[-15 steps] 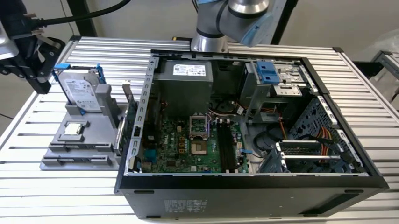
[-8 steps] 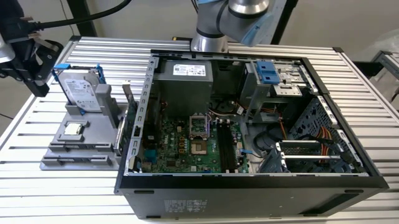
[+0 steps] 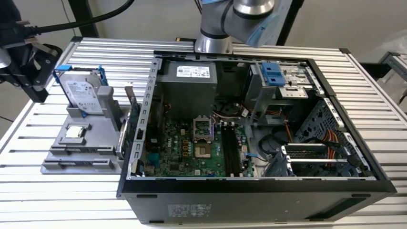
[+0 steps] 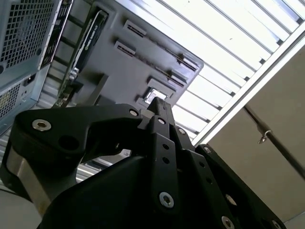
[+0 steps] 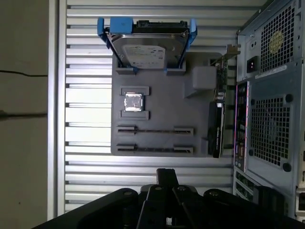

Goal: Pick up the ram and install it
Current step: 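Reach for the ram, then pick up the ram and move it above insertion slot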

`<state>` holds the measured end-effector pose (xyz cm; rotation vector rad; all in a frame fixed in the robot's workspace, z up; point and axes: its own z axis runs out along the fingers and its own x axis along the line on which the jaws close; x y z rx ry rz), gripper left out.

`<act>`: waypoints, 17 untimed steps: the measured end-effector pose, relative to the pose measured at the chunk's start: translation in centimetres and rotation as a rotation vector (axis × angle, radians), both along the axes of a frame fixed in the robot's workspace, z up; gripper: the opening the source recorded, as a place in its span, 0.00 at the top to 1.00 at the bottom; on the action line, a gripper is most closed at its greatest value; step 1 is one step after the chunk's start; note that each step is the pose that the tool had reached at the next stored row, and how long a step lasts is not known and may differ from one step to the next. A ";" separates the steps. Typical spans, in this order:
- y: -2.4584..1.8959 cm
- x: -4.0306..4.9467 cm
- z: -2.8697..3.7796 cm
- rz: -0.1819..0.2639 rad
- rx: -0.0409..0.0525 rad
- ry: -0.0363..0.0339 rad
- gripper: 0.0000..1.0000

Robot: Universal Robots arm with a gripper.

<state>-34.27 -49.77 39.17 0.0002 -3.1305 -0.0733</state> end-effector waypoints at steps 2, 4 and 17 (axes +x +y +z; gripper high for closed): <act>0.00 0.00 0.00 0.000 0.0001 -0.0001 1.00; 0.02 -0.09 -0.01 0.000 0.0001 -0.0001 1.00; 0.02 -0.12 0.00 0.010 0.0000 -0.0001 1.00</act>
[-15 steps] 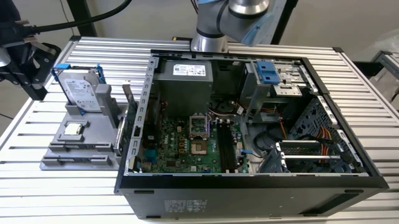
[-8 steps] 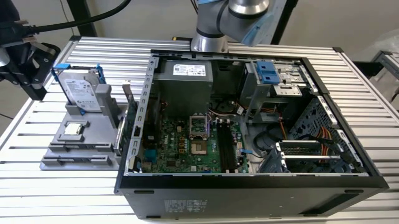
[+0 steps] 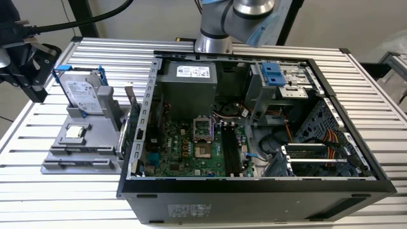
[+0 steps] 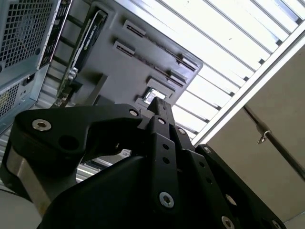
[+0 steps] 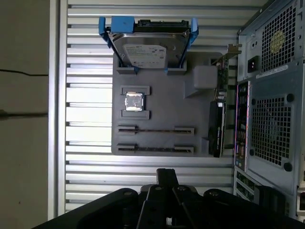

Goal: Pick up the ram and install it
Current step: 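Pick up the ram and move it above insertion slot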

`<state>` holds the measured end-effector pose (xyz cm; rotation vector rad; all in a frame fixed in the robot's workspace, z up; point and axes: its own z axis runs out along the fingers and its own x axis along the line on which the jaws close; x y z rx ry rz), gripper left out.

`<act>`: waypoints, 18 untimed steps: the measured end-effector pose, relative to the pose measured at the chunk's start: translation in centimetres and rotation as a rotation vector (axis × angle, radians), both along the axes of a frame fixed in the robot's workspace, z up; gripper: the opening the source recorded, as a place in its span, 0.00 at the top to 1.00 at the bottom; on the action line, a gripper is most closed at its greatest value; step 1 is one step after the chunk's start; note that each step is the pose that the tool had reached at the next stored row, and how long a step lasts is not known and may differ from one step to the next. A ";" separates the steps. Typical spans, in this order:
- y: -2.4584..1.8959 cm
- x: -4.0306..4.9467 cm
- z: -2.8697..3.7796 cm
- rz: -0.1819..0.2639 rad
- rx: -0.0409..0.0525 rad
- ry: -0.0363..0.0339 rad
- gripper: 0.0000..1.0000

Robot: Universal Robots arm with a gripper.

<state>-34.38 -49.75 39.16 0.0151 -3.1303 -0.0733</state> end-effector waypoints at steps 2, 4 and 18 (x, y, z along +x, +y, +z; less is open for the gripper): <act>0.00 -0.01 0.01 0.011 -0.0001 0.0001 1.00; 0.00 -0.01 0.00 0.024 -0.0001 0.0000 1.00; 0.00 -0.01 0.00 0.096 -0.0003 0.0001 1.00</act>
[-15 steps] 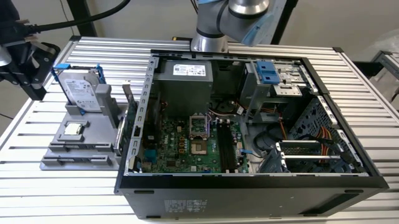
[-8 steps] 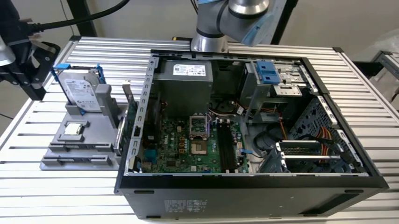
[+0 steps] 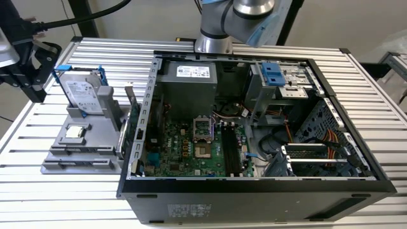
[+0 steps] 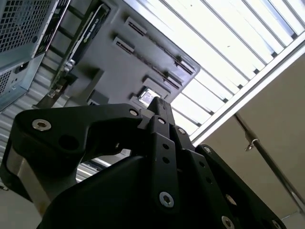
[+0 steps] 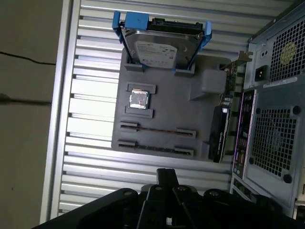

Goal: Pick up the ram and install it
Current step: 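Pick up the ram and move it above insertion slot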

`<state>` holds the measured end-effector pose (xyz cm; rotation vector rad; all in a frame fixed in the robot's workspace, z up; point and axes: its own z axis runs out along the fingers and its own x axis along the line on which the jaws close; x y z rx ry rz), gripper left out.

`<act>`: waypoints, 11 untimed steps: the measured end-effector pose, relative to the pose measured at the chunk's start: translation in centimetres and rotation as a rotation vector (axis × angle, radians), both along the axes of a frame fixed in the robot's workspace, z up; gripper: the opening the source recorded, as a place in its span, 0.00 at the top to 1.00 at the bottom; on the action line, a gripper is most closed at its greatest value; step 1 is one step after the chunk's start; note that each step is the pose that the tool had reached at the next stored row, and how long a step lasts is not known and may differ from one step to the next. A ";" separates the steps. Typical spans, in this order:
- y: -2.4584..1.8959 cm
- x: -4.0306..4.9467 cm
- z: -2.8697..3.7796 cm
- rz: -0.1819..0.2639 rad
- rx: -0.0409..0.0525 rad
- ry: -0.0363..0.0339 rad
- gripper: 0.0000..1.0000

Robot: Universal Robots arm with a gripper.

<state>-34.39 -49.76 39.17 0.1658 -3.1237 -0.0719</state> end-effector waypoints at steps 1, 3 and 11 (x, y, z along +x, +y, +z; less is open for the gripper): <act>0.00 0.00 0.00 0.005 0.0000 -0.0001 1.00; 0.00 -0.01 -0.01 0.014 0.0000 -0.0001 1.00; 0.01 -0.01 0.00 0.069 -0.0011 0.0000 1.00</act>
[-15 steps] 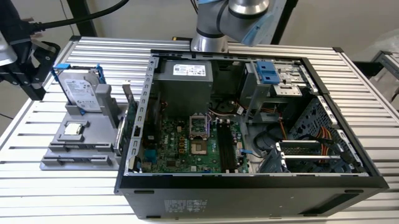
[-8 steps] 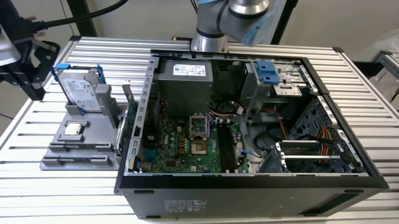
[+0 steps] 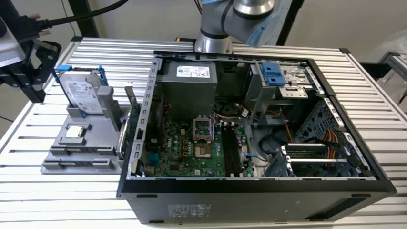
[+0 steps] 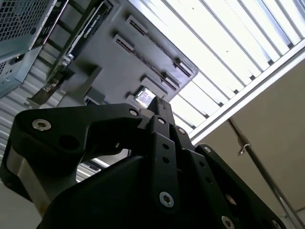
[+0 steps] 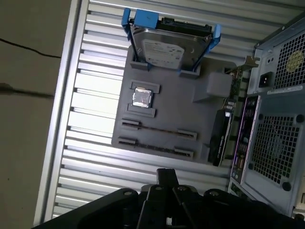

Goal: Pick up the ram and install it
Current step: 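Pick up the ram and move it above insertion slot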

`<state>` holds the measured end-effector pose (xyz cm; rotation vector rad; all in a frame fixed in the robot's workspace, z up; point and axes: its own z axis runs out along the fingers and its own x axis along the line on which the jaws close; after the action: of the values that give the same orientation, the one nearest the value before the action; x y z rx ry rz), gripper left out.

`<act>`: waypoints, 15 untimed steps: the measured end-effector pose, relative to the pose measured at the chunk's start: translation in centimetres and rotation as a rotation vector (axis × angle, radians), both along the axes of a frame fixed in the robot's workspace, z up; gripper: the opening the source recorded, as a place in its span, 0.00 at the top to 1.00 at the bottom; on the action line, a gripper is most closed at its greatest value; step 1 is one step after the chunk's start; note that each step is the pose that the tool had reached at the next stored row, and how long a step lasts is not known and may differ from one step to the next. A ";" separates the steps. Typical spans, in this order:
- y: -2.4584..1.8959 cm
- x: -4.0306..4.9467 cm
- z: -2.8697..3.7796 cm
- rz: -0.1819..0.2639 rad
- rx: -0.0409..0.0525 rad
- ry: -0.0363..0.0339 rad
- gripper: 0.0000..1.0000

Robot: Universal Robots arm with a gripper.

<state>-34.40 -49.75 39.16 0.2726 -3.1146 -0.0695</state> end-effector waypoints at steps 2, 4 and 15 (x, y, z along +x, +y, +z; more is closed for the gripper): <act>0.00 0.00 0.00 0.014 -0.0004 0.0000 1.00; 0.00 0.00 0.00 0.028 -0.0008 0.0000 1.00; 0.00 0.00 0.00 0.110 -0.0033 0.0000 1.00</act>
<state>-34.40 -49.75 39.17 0.4423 -3.0925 -0.0629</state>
